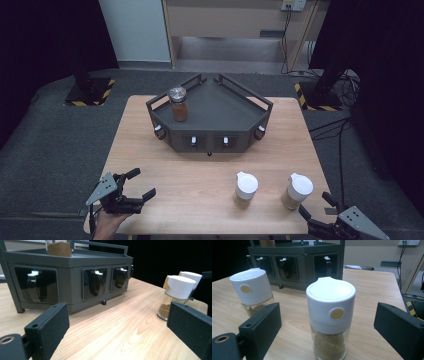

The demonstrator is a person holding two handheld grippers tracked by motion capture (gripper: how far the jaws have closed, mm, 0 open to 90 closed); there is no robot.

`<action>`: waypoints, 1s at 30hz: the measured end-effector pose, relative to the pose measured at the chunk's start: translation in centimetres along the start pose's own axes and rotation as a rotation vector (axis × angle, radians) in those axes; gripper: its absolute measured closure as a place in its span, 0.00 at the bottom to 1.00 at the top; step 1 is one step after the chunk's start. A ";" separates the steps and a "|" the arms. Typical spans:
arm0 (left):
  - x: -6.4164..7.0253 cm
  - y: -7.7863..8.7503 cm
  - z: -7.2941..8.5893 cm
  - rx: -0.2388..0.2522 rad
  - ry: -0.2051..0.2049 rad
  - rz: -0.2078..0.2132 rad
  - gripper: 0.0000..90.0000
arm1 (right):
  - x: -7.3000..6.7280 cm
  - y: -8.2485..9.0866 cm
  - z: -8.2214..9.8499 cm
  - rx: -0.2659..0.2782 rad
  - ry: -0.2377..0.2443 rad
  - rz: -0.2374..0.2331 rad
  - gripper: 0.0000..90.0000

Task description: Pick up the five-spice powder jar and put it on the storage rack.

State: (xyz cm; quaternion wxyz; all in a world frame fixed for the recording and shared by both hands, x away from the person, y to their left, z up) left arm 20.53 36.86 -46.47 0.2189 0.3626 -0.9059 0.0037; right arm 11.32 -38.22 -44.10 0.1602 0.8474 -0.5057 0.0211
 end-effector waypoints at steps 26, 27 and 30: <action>-0.7 0.8 0.9 -0.006 -0.052 -0.036 0.02 | 0.0 -0.1 0.0 0.003 0.001 -0.007 0.08; -0.7 0.8 0.9 -0.007 -0.053 -0.035 0.02 | 0.0 -0.1 0.0 0.003 0.001 -0.007 0.08; -0.7 0.7 0.8 -0.015 -0.058 -0.033 0.02 | 0.0 -0.1 0.0 0.002 0.002 -0.007 0.08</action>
Point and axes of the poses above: each handheld gripper's, and its own axes: y roughly backward along the jaws, z roughly out of its underside, x roughly to its right, the point moved 2 cm from there along -y, roughly forward along the jaws, and after that the axes turned 15 degrees about y, right-handed, at the moved point
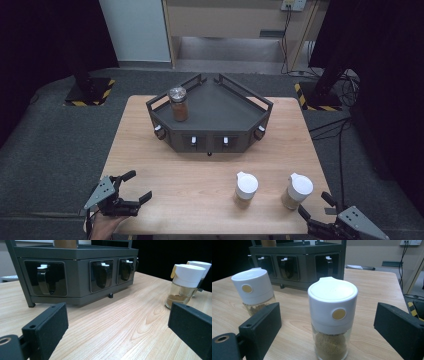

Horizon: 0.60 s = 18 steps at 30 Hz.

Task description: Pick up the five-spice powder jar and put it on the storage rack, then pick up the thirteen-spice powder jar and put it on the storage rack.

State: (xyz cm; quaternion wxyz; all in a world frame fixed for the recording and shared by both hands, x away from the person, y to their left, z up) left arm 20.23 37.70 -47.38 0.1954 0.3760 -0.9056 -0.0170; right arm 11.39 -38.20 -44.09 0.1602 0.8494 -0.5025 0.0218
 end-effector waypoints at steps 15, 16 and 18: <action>0.1 -0.2 -0.1 -0.017 -0.003 0.008 0.02 | 0.0 0.1 0.0 0.003 0.004 -0.001 0.08; 0.1 -0.2 -0.1 -0.017 -0.003 0.008 0.02 | 0.0 0.1 0.0 0.004 0.003 0.000 0.08; 0.1 -0.2 -0.1 -0.019 -0.003 0.011 0.02 | 0.0 0.1 0.0 0.005 -0.001 -0.001 0.08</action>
Point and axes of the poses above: each handheld gripper's, and its own axes: y roughly backward along the jaws, z roughly out of its underside, x roughly to its right, the point moved 2 cm from there along -y, roughly forward along the jaws, and after that the axes turned 15 degrees about y, right-handed, at the moved point
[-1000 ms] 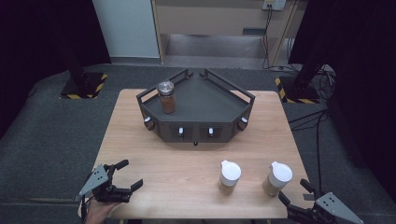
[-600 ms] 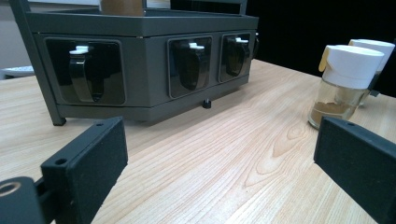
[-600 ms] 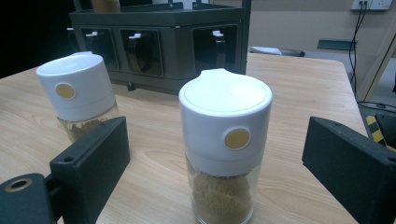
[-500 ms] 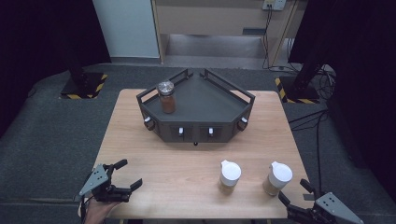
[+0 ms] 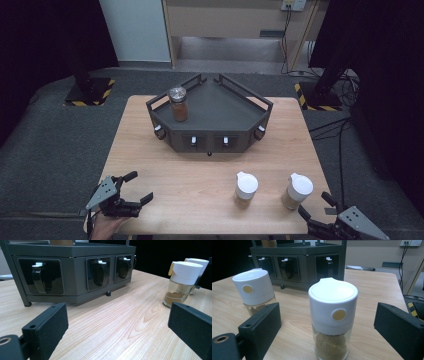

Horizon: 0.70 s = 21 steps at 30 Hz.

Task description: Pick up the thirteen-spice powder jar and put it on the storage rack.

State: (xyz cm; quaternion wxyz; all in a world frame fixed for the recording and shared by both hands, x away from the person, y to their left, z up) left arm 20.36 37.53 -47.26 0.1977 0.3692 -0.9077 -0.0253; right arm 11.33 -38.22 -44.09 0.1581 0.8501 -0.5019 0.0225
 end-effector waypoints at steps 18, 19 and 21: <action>-0.2 -0.1 0.0 -0.009 0.010 0.016 0.02 | -0.1 0.2 -0.7 -0.008 0.010 -0.006 0.07; -0.2 -0.1 0.0 -0.012 0.012 0.018 0.02 | -0.1 0.3 -0.8 -0.007 0.011 -0.004 0.07; -0.2 -0.2 -0.1 -0.019 0.013 0.019 0.02 | -0.1 0.5 -1.2 -0.003 0.009 0.002 0.07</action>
Point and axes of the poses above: each handheld gripper's, and its own axes: y roughly backward along the jaws, z roughly out of its underside, x roughly to its right, the point moved 2 cm from there along -y, roughly forward along the jaws, and after that the axes turned 15 degrees about y, right-handed, at the moved point
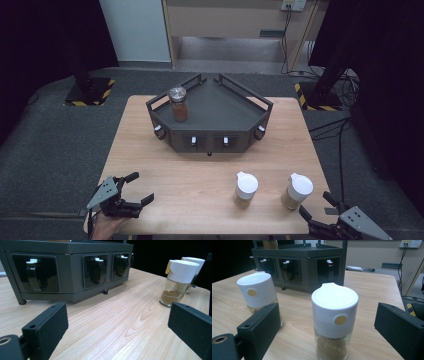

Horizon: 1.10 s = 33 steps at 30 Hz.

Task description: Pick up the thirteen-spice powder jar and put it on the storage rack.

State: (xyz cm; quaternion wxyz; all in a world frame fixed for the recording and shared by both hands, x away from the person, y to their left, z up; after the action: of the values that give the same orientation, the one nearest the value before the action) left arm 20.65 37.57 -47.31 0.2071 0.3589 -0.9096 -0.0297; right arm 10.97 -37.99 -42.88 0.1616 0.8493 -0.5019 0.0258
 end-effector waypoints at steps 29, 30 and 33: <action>0.1 -0.2 -0.1 -0.024 0.002 0.002 0.02 | -1.0 -4.0 -4.9 0.014 0.072 -0.197 0.07; 0.1 -0.1 -0.1 -0.024 0.002 0.002 0.02 | -1.1 -4.3 -5.0 0.013 0.072 -0.206 0.07; 0.1 -0.2 -0.2 -0.027 0.000 0.000 0.02 | -1.3 -5.1 -5.2 0.007 0.073 -0.226 0.07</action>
State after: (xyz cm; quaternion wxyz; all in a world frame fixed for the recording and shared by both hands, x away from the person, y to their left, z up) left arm 20.73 37.38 -47.15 0.2119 0.3561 -0.9091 -0.0420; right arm 15.36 -33.04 -39.47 0.1788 0.8995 -0.3967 0.0400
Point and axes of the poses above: each handheld gripper's, and its own axes: y roughly backward along the jaws, z roughly out of its underside, x roughly to its right, the point moved 2 cm from there along -y, roughly forward along the jaws, and after that the axes turned 15 degrees about y, right-handed, at the moved point
